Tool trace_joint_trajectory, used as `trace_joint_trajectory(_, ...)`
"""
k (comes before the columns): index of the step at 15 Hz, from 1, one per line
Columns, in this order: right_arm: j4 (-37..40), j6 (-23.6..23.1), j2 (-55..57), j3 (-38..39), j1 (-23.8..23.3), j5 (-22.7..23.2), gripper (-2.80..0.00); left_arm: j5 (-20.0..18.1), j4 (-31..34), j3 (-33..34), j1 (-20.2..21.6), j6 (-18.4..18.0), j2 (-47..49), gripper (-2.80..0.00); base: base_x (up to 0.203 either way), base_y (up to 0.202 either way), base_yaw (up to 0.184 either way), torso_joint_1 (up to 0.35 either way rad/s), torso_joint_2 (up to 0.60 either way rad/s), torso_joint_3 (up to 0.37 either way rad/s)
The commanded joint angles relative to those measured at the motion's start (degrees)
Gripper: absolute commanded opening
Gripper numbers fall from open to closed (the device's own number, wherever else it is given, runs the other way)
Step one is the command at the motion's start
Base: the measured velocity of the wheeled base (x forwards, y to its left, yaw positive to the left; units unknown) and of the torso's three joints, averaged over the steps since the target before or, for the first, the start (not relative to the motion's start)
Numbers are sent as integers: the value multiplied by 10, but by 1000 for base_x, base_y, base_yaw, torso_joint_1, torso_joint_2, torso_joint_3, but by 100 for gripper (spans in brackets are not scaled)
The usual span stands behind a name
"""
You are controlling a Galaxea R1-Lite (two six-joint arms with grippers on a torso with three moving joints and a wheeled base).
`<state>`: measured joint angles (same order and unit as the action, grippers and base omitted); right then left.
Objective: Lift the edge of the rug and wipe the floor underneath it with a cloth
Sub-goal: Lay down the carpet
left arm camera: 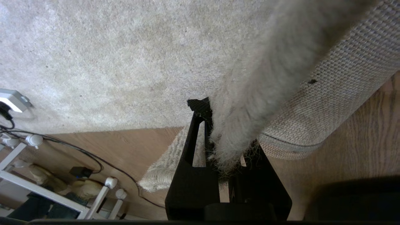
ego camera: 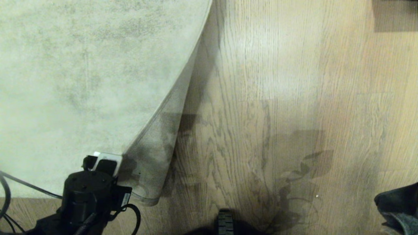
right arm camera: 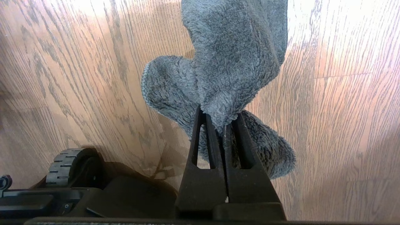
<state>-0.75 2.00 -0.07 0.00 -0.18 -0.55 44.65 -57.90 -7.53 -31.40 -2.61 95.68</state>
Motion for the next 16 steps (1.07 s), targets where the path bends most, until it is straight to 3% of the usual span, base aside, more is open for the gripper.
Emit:
trace_joint_trajectory(1, 0, 0, 2, 0, 0, 0, -280, 0, -17, 8, -2, -1, -1, -280, 0, 0, 0, 0, 0, 0)
trace_joint_trajectory(3, 0, 0, 1, 0, 0, 0, -280, -1, -29, 10, -14, 1, -1, -280, 0, 0, 0, 0, 0, 0)
trace_joint_trajectory(4, 0, 0, 2, 0, 0, 0, -280, -1, -35, 10, -15, 2, -1, 0, 0, 0, 0, 0, 0, 0)
trace_joint_trajectory(10, 0, 0, 2, 0, 0, -1, -280, 3, -158, -19, -29, -1, 1, 0, 0, 0, 0, 0, 0, 0)
trace_joint_trajectory(13, 0, 0, 1, 0, 0, 0, -280, 3, -243, -12, -70, -16, -19, 0, 0, 0, 0, 0, 0, 0)
trace_joint_trajectory(16, 0, 0, 1, 0, 0, 0, -280, -3, -256, -2, -116, -19, -82, 0, 0, 0, 0, 0, 0, 0)
